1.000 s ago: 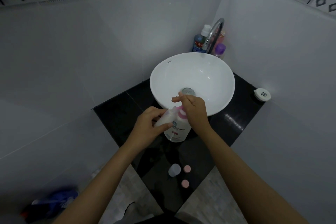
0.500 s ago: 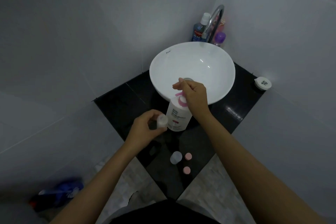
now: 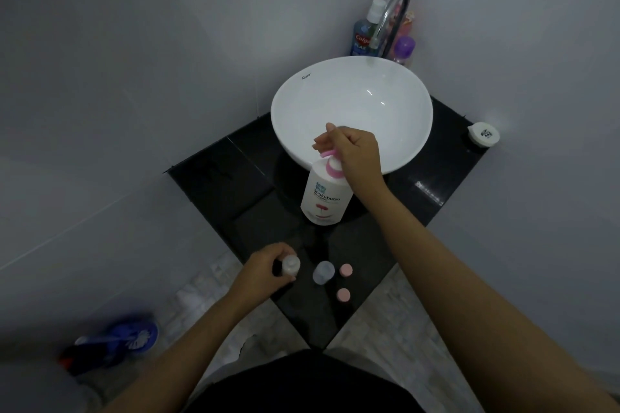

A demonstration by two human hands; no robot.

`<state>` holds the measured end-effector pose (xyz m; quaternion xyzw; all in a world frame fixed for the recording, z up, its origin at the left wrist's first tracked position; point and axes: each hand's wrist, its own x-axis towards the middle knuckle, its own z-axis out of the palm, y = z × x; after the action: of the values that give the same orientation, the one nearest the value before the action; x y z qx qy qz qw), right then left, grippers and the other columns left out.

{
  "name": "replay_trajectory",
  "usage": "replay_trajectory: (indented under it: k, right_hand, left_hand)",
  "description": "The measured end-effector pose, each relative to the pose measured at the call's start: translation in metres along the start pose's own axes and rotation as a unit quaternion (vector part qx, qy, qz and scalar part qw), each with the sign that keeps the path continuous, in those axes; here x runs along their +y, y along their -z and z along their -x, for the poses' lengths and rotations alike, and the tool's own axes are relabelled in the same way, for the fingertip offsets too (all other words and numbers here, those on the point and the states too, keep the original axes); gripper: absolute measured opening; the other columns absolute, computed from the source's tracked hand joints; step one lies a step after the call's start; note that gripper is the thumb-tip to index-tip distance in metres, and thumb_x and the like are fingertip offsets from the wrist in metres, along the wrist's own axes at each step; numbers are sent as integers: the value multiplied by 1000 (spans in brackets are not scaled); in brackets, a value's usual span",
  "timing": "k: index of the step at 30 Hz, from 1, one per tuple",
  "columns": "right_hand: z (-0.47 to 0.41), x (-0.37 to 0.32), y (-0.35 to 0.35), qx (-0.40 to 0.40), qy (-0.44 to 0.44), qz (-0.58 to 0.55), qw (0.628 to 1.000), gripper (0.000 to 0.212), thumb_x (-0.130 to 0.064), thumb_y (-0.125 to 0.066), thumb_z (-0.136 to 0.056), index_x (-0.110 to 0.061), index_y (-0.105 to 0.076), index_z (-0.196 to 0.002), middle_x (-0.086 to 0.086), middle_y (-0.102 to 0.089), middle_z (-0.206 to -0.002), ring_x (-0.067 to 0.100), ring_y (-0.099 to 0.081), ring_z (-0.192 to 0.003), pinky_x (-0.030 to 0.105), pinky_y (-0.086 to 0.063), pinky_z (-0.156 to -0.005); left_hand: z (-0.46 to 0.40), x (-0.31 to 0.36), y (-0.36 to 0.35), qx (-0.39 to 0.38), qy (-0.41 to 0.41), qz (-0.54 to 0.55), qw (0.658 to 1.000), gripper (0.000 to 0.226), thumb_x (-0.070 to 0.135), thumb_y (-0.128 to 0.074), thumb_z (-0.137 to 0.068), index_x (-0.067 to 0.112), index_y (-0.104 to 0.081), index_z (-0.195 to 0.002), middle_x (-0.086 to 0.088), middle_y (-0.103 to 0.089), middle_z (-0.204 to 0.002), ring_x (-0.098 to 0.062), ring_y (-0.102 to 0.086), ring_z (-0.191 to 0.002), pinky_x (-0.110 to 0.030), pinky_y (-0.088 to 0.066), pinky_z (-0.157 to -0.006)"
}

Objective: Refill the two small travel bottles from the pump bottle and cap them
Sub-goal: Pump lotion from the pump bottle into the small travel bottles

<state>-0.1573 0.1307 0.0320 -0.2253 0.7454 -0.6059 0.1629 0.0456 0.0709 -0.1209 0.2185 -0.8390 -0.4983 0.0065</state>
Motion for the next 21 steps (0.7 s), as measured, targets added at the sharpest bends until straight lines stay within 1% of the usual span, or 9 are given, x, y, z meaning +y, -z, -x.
replay_trajectory:
  k: [3, 6, 8, 10, 12, 14, 17, 19, 21]
  right_hand:
    - [0, 0, 0, -3, 1, -2, 1000, 36, -20, -51, -96, 6, -71, -82, 12, -72, -77, 7, -66, -59, 17, -54, -68]
    - [0, 0, 0, -3, -1, 0, 1000, 36, -20, -51, -96, 5, -71, -80, 10, -72, -76, 8, -67, -60, 22, -54, -72]
    - [0, 0, 0, -3, -2, 3, 1000, 36, -21, -51, -96, 4, -71, -80, 7, -71, -73, 6, -67, -59, 21, -53, -72]
    - [1, 0, 0, -3, -3, 3, 1000, 36, -22, -51, -96, 5, -71, -81, 5, -71, -72, 5, -66, -59, 21, -53, -72]
    - [1, 0, 0, -2, -2, 2, 1000, 36, -21, -51, -96, 5, -71, -81, 4, -71, -72, 5, -66, -60, 22, -53, -73]
    - [2, -1, 0, -1, -2, 3, 1000, 36, -21, -51, -96, 5, -71, -81, 5, -70, -72, 6, -66, -60, 22, -53, -74]
    - [3, -2, 0, 1, -1, 4, 1000, 36, -20, -52, -96, 6, -71, -80, 7, -70, -73, 10, -67, -63, 27, -54, -77]
    - [3, -2, 0, 3, 2, 8, 1000, 36, -20, -52, -95, 5, -71, -79, 6, -70, -73, 10, -67, -62, 27, -54, -77]
    - [3, -2, 1, 4, 3, 10, 1000, 36, -20, -52, -95, 5, -71, -78, 4, -70, -71, 9, -67, -61, 26, -53, -77]
  left_hand:
    - [0, 1, 0, 2, -14, -41, 999, 52, 15, -82, -63, 25, -60, -109, 10, -63, -111, -10, -56, -105, -35, -48, -95]
    - [-1, 9, 1, 25, -54, -126, 990, 70, 40, -83, -58, 31, -55, -121, 13, -59, -119, -11, -51, -110, -35, -39, -99]
    - [-3, 18, -1, 22, -82, -154, 984, 71, 51, -80, -58, 33, -55, -122, 15, -58, -119, -9, -48, -114, -37, -32, -106]
    - [-6, 28, -5, -1, -96, -175, 980, 71, 55, -76, -61, 34, -54, -125, 14, -57, -123, -8, -42, -121, -41, -17, -115]
    - [-9, 36, -9, -19, -106, -196, 975, 68, 54, -75, -63, 34, -54, -125, 14, -58, -122, -6, -39, -123, -43, -4, -117]
    - [-13, 41, -12, -36, -112, -210, 971, 66, 52, -75, -64, 33, -55, -125, 13, -60, -117, -5, -38, -122, -44, 3, -116]
    - [-16, 42, -15, -57, -110, -225, 966, 63, 48, -74, -67, 32, -56, -125, 12, -61, -114, -6, -39, -121, -44, 2, -116]
    - [-17, 40, -17, -57, -108, -228, 966, 57, 47, -73, -69, 32, -58, -122, 12, -63, -111, -7, -40, -119, -40, -3, -115]
    - [-18, 39, -18, -48, -115, -234, 964, 46, 46, -71, -72, 33, -61, -115, 14, -64, -109, -7, -42, -118, -33, -10, -109]
